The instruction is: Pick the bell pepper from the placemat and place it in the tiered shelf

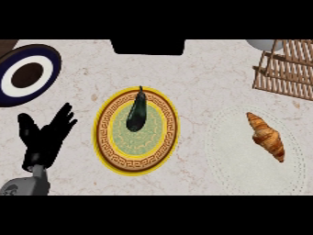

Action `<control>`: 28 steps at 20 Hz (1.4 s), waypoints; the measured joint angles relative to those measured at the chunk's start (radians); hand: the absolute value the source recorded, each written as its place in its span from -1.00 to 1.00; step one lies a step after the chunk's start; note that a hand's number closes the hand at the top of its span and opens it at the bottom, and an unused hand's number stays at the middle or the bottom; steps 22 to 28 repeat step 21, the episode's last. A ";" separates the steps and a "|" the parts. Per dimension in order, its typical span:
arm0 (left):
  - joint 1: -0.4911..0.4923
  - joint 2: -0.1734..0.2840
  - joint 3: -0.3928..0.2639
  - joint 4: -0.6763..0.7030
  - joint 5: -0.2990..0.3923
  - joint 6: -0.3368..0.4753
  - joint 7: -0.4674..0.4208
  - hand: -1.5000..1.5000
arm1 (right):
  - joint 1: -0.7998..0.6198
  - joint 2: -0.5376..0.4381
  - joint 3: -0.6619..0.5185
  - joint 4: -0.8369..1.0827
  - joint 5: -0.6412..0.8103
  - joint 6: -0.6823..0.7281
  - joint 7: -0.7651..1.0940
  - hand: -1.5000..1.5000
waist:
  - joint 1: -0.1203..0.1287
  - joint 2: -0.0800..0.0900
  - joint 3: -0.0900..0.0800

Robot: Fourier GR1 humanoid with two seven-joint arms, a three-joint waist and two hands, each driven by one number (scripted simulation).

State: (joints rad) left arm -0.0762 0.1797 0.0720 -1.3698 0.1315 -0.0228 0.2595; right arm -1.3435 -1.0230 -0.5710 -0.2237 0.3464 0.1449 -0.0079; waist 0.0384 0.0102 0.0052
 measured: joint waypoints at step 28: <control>0.013 -0.008 0.000 -0.026 -0.015 0.017 0.022 0.00 | 0.198 -0.334 -0.216 0.079 -0.159 -0.048 0.040 -1.00 | -0.015 0.003 0.005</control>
